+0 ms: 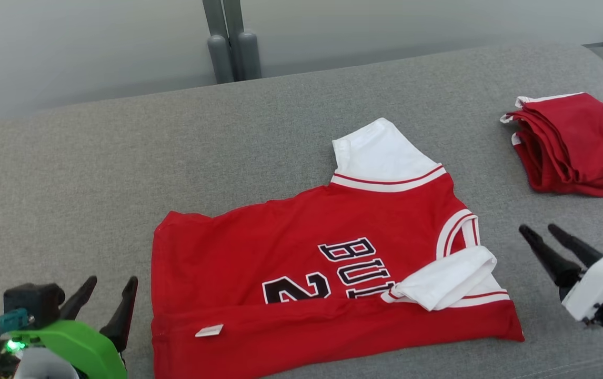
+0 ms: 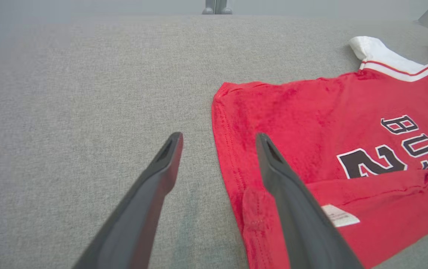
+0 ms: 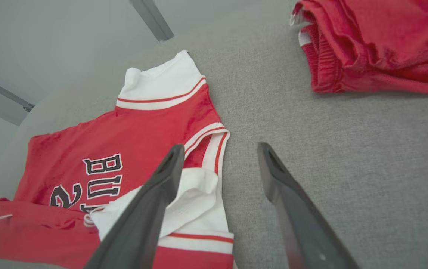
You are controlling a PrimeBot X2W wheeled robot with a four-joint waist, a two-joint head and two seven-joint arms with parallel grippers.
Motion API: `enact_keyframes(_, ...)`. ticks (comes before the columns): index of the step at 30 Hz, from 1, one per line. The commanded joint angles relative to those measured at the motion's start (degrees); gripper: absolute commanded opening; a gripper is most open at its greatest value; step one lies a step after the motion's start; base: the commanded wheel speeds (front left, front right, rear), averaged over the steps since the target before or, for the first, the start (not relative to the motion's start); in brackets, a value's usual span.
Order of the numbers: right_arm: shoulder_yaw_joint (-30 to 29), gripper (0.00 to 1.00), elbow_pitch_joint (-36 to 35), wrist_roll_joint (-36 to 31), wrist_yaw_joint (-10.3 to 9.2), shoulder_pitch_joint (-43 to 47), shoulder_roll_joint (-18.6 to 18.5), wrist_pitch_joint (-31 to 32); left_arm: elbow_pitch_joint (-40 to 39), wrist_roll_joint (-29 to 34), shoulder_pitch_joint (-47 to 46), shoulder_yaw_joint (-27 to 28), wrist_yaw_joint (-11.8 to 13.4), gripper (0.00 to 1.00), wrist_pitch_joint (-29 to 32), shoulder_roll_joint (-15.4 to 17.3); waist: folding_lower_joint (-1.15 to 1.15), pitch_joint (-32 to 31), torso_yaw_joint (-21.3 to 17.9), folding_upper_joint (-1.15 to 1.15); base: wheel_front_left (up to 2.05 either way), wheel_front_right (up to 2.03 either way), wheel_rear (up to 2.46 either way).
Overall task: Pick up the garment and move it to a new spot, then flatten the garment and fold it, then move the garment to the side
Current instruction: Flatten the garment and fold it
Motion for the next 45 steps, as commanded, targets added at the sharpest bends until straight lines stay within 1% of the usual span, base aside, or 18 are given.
enact_keyframes(1, -0.9, 1.00, 0.7, -1.4, 0.03, -2.2, 0.8, -0.8, 0.5, 1.0, -2.2, 0.1, -0.4, 1.00, 0.6, -0.1, 0.00, 1.0, 0.0, 0.00, 0.00, 0.00, 0.00)
enact_keyframes(3, -2.3, 1.00, 2.3, -3.2, 0.03, -5.5, 2.6, -1.7, 1.4, 1.6, -5.1, -0.1, -1.6, 1.00, 2.1, -0.8, 0.00, 2.3, 0.0, 0.00, 0.00, 0.00, 0.00)
enact_keyframes(6, -2.9, 1.00, 4.4, -5.1, 0.03, -10.4, 5.2, -1.3, 3.6, 2.5, -9.3, -1.0, -3.7, 1.00, 5.1, -1.2, 0.00, 4.5, 0.3, 0.00, 0.00, 0.00, 0.00)
enact_keyframes(9, -3.0, 1.00, 6.8, -6.3, 0.03, -15.9, 7.7, -0.5, 6.2, 2.4, -14.0, -1.9, -6.9, 1.00, 8.6, -2.8, 0.00, 7.3, 1.0, 0.00, 0.00, 0.00, 0.00)
enact_keyframes(12, -2.3, 1.00, 9.0, -7.1, 0.03, -21.1, 9.3, 0.9, 8.6, 2.4, -18.7, -3.0, -10.0, 1.00, 12.5, -3.8, 0.00, 10.0, 2.0, 0.00, 0.00, 0.00, 0.00)
enact_keyframes(15, -0.9, 1.00, 11.6, -8.1, 0.03, -27.0, 10.1, 3.5, 10.1, 1.6, -23.5, -3.5, -13.1, 1.00, 17.1, -4.8, 0.00, 13.3, 3.2, 0.00, 0.00, 0.00, 0.00)
enact_keyframes(19, 2.0, 1.00, 15.2, -9.3, 0.03, -34.6, 11.6, 7.6, 12.3, 0.8, -29.4, -3.8, -16.6, 1.00, 22.8, -4.8, 0.00, 16.9, 4.5, 0.00, 0.00, 0.00, 0.00)
enact_keyframes(25, 7.3, 1.00, 21.3, -10.2, 0.03, -44.0, 14.0, 12.8, 15.1, -1.1, -36.0, -4.6, -20.7, 1.00, 30.3, -6.2, 0.00, 20.9, 6.0, 0.00, 0.00, 0.00, 0.00)
enact_keyframes(30, 11.0, 1.00, 26.5, -11.0, 0.03, -48.9, 15.5, 14.8, 15.4, -2.2, -38.8, -4.6, -22.3, 1.00, 33.4, -6.6, 0.00, 22.6, 7.0, 0.00, 0.00, 0.00, 0.00)
enact_keyframes(33, 12.6, 1.00, 28.8, -9.7, 0.03, -50.4, 16.1, 15.6, 14.8, -2.8, -39.1, -4.5, -22.9, 1.00, 34.3, -6.1, 0.00, 23.2, 7.4, 0.00, 0.00, 0.00, 0.00)
enact_keyframes(39, 15.9, 1.00, 31.1, -7.2, 0.03, -51.8, 16.4, 17.1, 12.4, -3.1, -38.1, -4.5, -23.3, 1.00, 34.5, -5.1, 0.00, 24.7, 8.0, 0.00, 0.00, 0.00, 0.00)
enact_keyframes(45, 19.1, 1.00, 31.0, -4.5, 0.03, -51.8, 16.3, 17.8, 10.2, -3.5, -37.6, -4.7, -23.9, 1.00, 34.5, -5.1, 0.00, 25.4, 8.0, 0.00, 0.00, 0.00, 0.00)
